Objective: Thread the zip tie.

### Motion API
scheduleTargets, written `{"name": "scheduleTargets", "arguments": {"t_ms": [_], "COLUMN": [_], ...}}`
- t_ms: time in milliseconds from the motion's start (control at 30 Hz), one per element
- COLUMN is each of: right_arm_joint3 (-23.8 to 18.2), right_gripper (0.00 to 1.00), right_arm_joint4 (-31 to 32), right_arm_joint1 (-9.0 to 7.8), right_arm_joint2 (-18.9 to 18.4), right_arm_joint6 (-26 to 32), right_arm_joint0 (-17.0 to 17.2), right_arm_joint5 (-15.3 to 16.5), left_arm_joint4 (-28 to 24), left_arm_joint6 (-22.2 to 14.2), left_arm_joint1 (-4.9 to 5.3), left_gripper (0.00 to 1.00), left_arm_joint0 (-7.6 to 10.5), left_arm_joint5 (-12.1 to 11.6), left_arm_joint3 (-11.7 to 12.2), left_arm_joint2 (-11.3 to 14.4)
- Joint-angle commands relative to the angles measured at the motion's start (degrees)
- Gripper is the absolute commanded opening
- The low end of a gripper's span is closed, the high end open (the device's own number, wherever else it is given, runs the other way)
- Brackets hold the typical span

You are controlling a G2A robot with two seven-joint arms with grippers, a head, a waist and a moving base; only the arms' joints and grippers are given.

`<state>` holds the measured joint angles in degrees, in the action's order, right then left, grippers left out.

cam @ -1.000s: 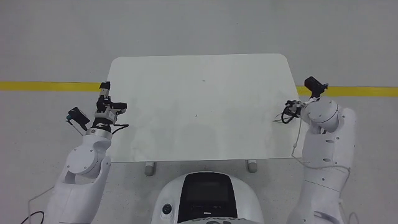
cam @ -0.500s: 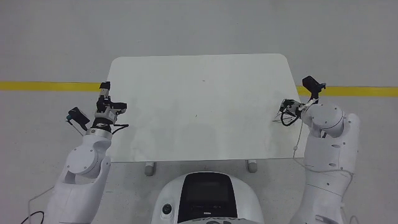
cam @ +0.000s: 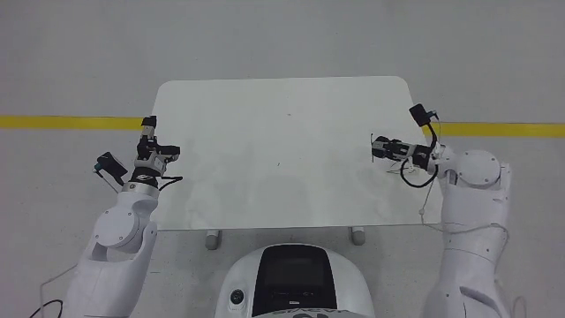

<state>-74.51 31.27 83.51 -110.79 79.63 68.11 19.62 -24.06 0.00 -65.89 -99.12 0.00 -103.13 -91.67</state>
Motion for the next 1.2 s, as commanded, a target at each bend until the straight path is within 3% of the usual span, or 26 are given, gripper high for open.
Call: {"name": "scheduleTargets", "arguments": {"t_ms": [0,333,733,1167], "right_arm_joint3": [0.03,0.16,0.18,0.71], "right_gripper": [0.00,0.00,0.00,0.00], "right_arm_joint4": [-2.58,-15.71,-30.95,-40.66], "right_arm_joint1": [-1.14,-8.18,-16.03,-21.64], "right_arm_joint2": [2.14,12.60,21.25,26.92], "right_arm_joint6": [0.01,0.01,0.01,0.01], "right_arm_joint0": [0.23,1.61,2.20,1.67], "right_arm_joint5": [-0.14,-0.14,-0.14,-0.14], "left_arm_joint4": [0.00,0.00,0.00,0.00], "left_arm_joint6": [0.00,0.00,0.00,0.00], "left_arm_joint1": [0.00,0.00,0.00,0.00], "left_gripper": [1.00,1.00,1.00,1.00], "left_arm_joint0": [0.00,0.00,0.00,0.00], "left_arm_joint5": [0.00,0.00,0.00,0.00], "left_arm_joint3": [0.00,0.00,0.00,0.00], "left_arm_joint2": [0.00,0.00,0.00,0.00]}}
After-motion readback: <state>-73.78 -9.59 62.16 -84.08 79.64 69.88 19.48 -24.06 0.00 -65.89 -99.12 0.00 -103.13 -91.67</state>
